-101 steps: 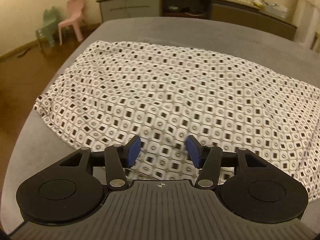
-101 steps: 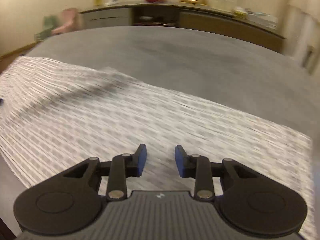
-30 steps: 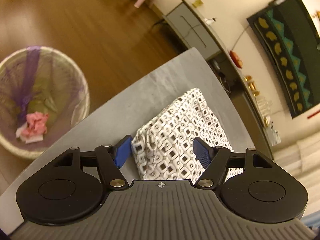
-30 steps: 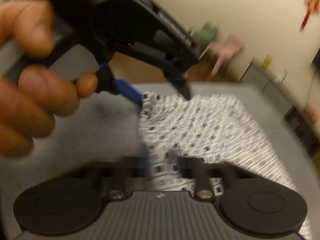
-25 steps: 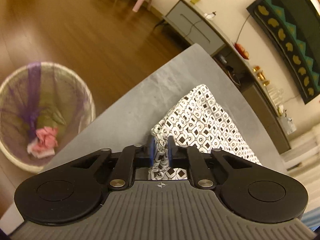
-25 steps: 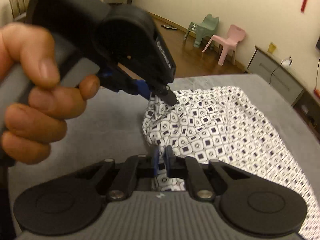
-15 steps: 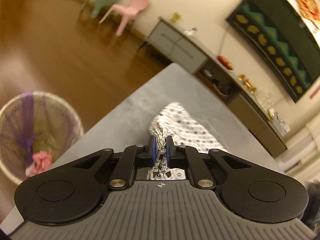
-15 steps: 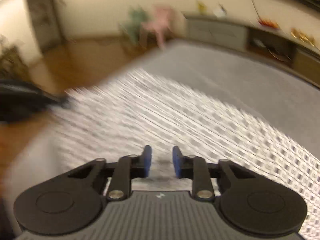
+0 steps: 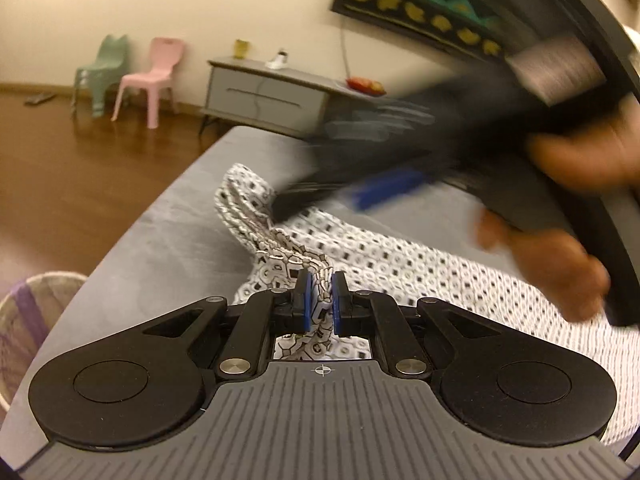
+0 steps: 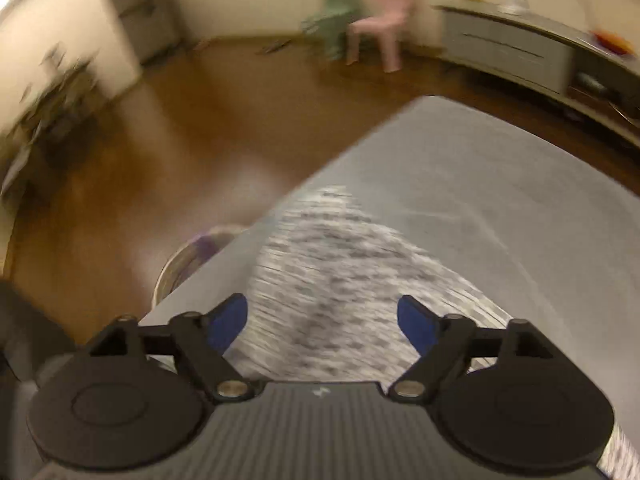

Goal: Fold clothes

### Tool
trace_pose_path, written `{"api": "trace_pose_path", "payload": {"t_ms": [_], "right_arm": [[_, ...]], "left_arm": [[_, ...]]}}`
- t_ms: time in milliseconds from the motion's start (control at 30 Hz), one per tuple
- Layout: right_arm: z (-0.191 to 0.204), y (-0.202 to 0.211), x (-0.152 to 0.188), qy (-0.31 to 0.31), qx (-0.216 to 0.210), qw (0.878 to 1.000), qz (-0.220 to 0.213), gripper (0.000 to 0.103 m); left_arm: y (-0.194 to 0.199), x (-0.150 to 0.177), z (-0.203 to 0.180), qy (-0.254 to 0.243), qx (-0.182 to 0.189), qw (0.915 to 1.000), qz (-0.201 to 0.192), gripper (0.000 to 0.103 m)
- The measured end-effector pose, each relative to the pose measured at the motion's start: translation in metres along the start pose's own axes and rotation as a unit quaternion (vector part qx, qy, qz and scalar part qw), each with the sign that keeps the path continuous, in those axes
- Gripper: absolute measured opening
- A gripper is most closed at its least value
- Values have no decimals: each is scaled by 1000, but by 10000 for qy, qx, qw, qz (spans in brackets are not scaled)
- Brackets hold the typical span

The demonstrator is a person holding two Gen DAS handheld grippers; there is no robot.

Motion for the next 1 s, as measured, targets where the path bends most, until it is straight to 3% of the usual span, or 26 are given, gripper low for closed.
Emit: {"api": "trace_pose_path", "payload": {"t_ms": [67,133,167,200,333,400,500,567,667,800,900,1000], "right_arm": [[23,-21,-7,439,47,9982,394,85],[31,-46,-10,783,418,9935,712,73],[29,-54,-9,910,724,9902,775,31],[23,-58,-8,903,929,9884,788,11],[-9,3,6,125,796,9965,-208,9],[-41,21,45,-543,649,9957,-368,9],[-88,48,102,-1539,424,9853,-605,10],[-120,65,140,-2189,275,9724,-755,10],[-150,52,176,-2621,401,9614,-730,10],[-159,45,182,-2724,307,9583,-805,10],[-155,48,178,-2534,453,9624,-871,10],[-156,52,177,-2360,767,9644,-908,12]], "left_arm": [[-2,5,-7,-197,53,9998,33,0],[-3,9,-12,-336,80,9994,80,0],[-3,11,-12,-387,70,9992,84,0],[-1,12,-12,-418,76,9991,79,0],[18,12,-26,-534,604,9967,-106,0],[29,19,-47,-782,1051,9914,-73,0],[22,41,-82,-1277,1318,9823,378,1],[13,58,-102,-1491,1641,9716,828,4],[18,71,-115,-1658,2137,9572,1032,15],[27,51,-91,-1197,2427,9592,824,19],[36,22,-60,-339,2662,9624,429,26],[22,15,-40,253,2441,9685,425,27]]}}
Point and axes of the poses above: each gripper's, at about its wrist camera, not at the fingertips, and y roughly against the way its jaws point, z to its left, x to its underside, the point moved 6 cm from there along -y, roughly the way its jaws point
